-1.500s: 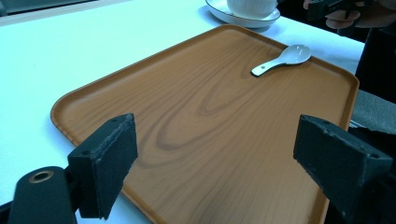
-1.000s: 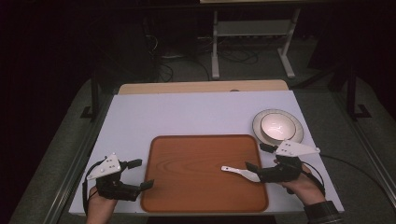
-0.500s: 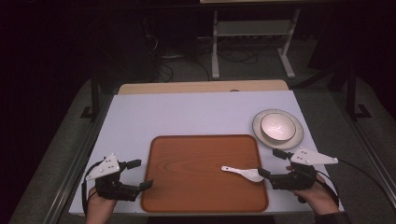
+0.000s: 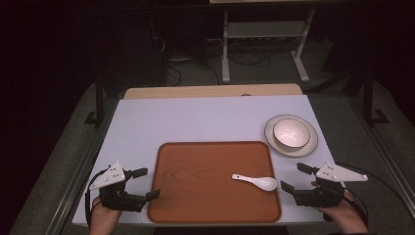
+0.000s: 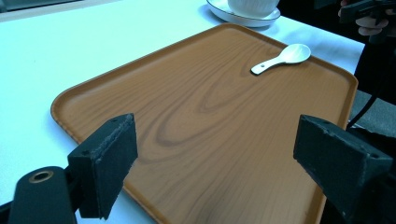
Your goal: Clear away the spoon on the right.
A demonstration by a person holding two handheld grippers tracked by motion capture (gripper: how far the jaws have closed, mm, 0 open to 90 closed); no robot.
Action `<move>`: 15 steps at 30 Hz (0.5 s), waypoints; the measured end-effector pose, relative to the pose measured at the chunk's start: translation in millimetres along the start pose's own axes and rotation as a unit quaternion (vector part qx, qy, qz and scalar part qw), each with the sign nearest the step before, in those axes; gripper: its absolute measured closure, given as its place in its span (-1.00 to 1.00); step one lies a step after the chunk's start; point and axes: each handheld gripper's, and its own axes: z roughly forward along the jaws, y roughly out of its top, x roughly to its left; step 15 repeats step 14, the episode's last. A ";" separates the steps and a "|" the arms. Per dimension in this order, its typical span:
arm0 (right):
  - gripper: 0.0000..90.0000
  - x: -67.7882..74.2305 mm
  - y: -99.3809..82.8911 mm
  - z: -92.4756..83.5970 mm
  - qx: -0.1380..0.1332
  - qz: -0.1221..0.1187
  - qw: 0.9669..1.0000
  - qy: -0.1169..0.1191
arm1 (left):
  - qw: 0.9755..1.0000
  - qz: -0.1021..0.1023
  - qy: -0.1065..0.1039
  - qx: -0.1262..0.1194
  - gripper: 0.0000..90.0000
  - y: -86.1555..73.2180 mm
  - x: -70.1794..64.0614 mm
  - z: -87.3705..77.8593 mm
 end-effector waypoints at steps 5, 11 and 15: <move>-0.72 -0.3 -1.5 -0.1 0.006 -0.003 1.000 -0.001 | 1.000 0.001 0.000 0.002 -0.71 0.1 -0.2 0.2; -0.72 0.2 -1.8 1.1 0.011 -0.007 1.000 0.000 | 1.000 0.001 0.000 0.004 -0.71 -0.3 0.0 -0.3; -0.72 0.1 -2.1 1.7 0.014 -0.009 1.000 0.001 | 1.000 0.001 0.001 0.004 -0.71 -0.3 0.0 -0.6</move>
